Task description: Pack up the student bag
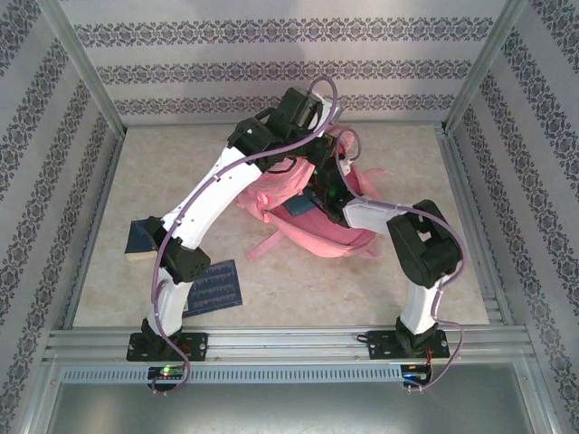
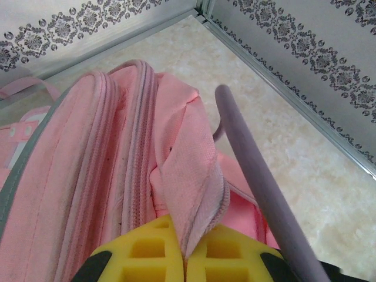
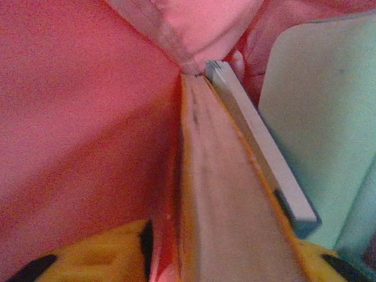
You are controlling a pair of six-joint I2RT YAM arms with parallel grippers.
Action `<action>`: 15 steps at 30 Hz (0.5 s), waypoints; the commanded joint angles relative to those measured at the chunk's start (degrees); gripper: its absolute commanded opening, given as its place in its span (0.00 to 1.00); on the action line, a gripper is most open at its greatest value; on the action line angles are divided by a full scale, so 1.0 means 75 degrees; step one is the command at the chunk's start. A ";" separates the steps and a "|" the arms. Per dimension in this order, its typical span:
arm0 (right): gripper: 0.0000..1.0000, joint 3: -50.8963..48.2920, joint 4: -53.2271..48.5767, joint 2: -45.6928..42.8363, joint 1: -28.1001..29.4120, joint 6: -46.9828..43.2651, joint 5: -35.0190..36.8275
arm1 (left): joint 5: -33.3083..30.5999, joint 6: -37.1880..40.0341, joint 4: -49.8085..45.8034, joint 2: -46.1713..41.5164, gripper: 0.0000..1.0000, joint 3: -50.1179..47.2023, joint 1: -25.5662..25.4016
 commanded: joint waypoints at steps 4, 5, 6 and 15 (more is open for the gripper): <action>0.56 -0.0028 0.1182 -0.0249 -0.0287 -0.0954 -0.0934 | 0.0371 -0.0102 0.1047 0.0137 0.00 0.0485 0.0184; 0.58 -0.0254 0.1260 -0.0452 -0.0337 -0.1068 -0.1120 | 0.0336 -0.0109 0.1011 0.0166 0.00 0.0486 0.0238; 0.59 -0.0508 0.1357 -0.0696 -0.0384 -0.1158 -0.1293 | 0.0311 -0.0111 0.0964 0.0187 0.00 0.0486 0.0282; 0.61 -0.2804 0.0612 -0.3117 -0.0627 -0.1779 -0.1840 | 0.0056 -0.0138 0.0741 0.0409 0.00 0.0512 0.0558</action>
